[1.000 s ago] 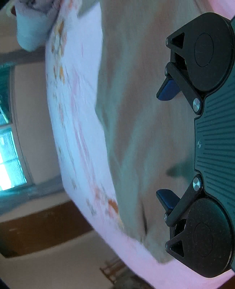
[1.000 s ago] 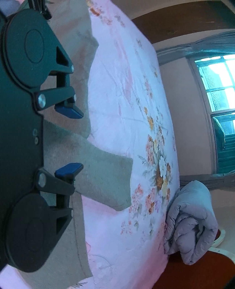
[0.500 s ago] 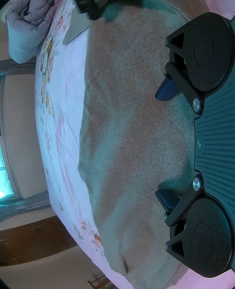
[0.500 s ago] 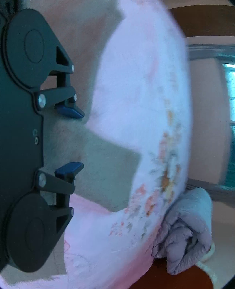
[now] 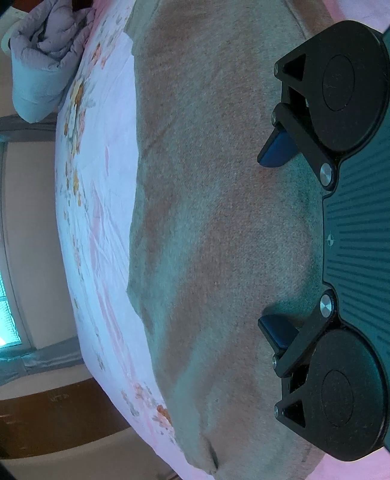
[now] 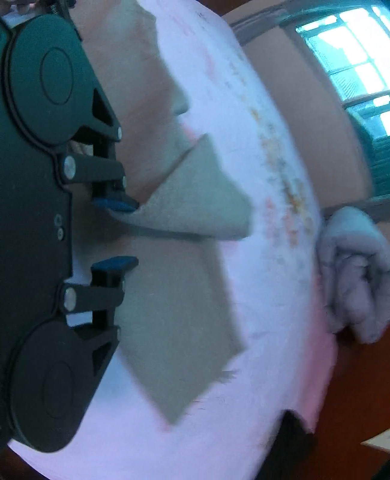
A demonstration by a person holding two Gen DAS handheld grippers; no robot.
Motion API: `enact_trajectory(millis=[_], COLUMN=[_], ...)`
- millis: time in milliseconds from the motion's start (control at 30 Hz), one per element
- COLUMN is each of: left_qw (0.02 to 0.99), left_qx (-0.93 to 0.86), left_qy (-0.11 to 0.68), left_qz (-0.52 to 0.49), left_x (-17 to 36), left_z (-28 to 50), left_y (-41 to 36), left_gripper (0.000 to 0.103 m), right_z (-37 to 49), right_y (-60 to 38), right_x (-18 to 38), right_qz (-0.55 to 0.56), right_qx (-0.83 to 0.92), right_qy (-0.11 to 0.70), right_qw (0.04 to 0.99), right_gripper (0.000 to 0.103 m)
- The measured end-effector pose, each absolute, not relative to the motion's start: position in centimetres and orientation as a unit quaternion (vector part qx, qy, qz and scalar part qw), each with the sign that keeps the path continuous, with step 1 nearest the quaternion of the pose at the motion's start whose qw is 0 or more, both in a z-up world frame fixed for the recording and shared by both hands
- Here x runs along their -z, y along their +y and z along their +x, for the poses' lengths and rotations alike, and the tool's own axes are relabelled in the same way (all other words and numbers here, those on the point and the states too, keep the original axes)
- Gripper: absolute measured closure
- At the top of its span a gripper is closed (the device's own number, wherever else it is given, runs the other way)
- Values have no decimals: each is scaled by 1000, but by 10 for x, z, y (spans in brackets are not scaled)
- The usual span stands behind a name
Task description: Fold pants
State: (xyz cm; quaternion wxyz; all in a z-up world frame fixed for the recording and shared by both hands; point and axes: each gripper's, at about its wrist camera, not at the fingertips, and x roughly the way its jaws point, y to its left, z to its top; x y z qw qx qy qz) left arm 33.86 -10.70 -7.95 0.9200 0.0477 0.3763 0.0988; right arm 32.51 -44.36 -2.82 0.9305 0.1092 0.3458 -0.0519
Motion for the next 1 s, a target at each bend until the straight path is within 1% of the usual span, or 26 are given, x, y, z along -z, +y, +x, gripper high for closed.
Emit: enact_trajectory(millis=[67, 133, 233, 300, 333, 400, 467, 533, 567, 600, 633, 667, 700, 767, 833, 900, 967, 1000], left_qw=[920, 920, 920, 920, 920, 920, 921, 921, 921, 921, 920, 920, 919, 920, 920, 920, 917, 916], left_qx=[-99, -99, -95, -93, -93, -94, -95, -97, -98, -97, -96, -94, -92, -92, -94, -93, -83, -76], left_qy=[376, 376, 377, 377, 377, 377, 375, 374, 374, 375, 377, 379, 380, 379, 377, 379, 388, 391], left_qz=[47, 47, 45, 45, 45, 45, 47, 47, 47, 47, 46, 46, 45, 45, 46, 48, 46, 48], left_x=[80, 80, 79, 80, 79, 80, 80, 81, 81, 81, 80, 80, 79, 80, 80, 80, 77, 76], left_z=[339, 339, 339, 339, 339, 339, 339, 339, 338, 338, 339, 339, 339, 339, 339, 339, 339, 339], left_y=[-107, -107, -106, -106, -106, -106, -107, -108, -109, -108, -108, -107, -106, -106, -107, -108, -105, -103], left_gripper=[0, 0, 0, 0, 0, 0, 0, 0, 0, 0, 0, 0, 0, 0, 0, 0, 0, 0], right_z=[331, 349, 384, 405, 409, 411, 402, 406, 413, 416, 417, 420, 416, 395, 361, 328, 308, 303], right_y=[-423, -398, -367, -354, -354, -353, -349, -345, -345, -347, -354, -367, -386, -421, -468, -520, -554, -564], right_x=[14, 8, 16, 30, 34, 35, 30, 38, 45, 47, 46, 39, 27, 6, -1, 23, 55, 65], right_qz=[51, -26, -127, -189, -206, -213, -221, -253, -262, -262, -244, -201, -140, -49, 87, 263, 364, 381], right_qx=[36, 23, 11, 9, 12, 3, -17, -9, -6, -7, -9, -1, 7, 47, 69, 82, 104, 111], right_qy=[317, 310, 328, 363, 366, 372, 345, 358, 376, 380, 384, 392, 382, 346, 314, 310, 319, 327], right_qw=[946, 950, 936, 912, 907, 903, 912, 899, 889, 887, 890, 897, 913, 936, 943, 910, 869, 858], right_gripper=[79, 81, 80, 79, 77, 78, 74, 66, 67, 77, 103, 103, 103, 103, 103, 103, 98, 102])
